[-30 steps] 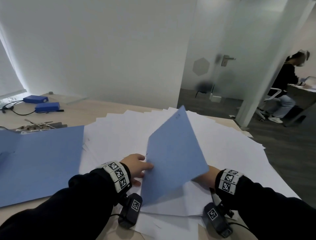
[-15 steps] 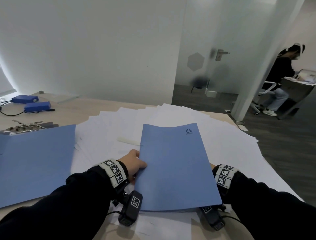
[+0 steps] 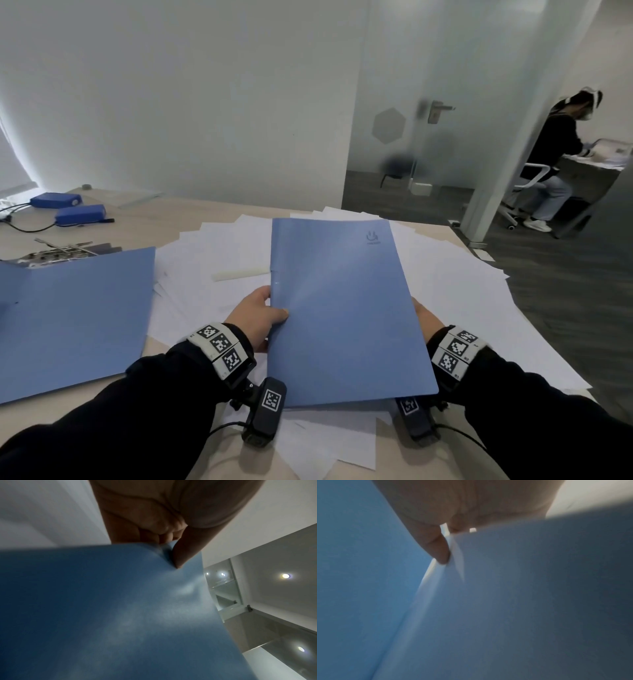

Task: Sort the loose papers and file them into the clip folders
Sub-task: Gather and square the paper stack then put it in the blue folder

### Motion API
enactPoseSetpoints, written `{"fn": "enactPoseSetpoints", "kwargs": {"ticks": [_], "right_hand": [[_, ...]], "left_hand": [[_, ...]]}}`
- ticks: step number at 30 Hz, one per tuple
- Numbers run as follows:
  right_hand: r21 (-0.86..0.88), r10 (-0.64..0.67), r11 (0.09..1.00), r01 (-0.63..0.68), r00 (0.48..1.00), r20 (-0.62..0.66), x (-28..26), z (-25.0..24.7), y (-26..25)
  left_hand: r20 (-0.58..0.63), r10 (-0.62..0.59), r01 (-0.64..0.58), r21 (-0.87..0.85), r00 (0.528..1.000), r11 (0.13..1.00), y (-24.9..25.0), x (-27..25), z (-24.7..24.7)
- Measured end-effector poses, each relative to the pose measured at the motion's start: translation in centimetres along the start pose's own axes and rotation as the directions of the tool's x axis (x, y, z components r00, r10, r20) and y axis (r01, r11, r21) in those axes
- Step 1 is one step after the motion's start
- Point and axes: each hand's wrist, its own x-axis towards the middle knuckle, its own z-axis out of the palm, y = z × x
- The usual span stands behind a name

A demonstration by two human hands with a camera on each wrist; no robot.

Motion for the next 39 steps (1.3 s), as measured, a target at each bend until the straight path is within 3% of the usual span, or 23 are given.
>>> {"fn": "enactPoseSetpoints", "kwargs": {"ticks": [2,4,8,11,15,19,27,34,39], "right_hand": [[-0.013,-0.011,1.0,0.01,0.999,-0.051,-0.8,-0.1,-0.4],[-0.093,-0.066,0.995,0.048,0.978,-0.196,-1.4,-0.2,-0.4],[-0.031,-0.03,0.999,0.024,0.976,-0.214,-0.9,-0.9,0.1],[-0.109,-0.173,0.982,0.155,0.969,-0.177,-1.8,0.1,-1.0],[-0.16,-0.383,0.921,0.355,0.9,-0.207,-1.6,0.2,-2.4],[-0.173,-0.471,0.881,0.44,0.85,-0.237,-1.3,0.3,-3.5],[-0.204,-0.464,0.883,0.423,0.849,-0.251,-1.2,0.3,-1.1],[-0.18,-0.446,0.894,0.41,0.851,-0.277,-0.8,-0.2,-0.7],[-0.135,-0.395,0.919,0.371,0.879,-0.269,-0.9,-0.5,0.0]], "left_hand": [[-0.005,0.045,-0.045,-0.008,0.999,0.999,0.4,-0.2,-0.1],[-0.018,0.101,-0.101,0.0,0.995,0.995,0.8,-0.6,-0.3],[-0.049,0.2,-0.198,0.042,0.979,0.979,1.1,-0.8,-0.8],[-0.067,0.289,-0.282,0.091,0.955,0.955,1.9,-1.1,-0.9],[-0.063,0.431,-0.423,0.11,0.9,0.9,3.8,-1.3,-0.8],[-0.086,0.526,-0.514,0.131,0.846,0.848,5.0,-1.4,-0.8],[-0.097,0.487,-0.479,0.093,0.868,0.873,1.8,-1.6,-0.7],[-0.07,0.446,-0.435,0.128,0.892,0.891,1.9,-1.0,-1.0],[-0.043,0.401,-0.391,0.148,0.915,0.908,1.4,-0.7,-0.8]]}}
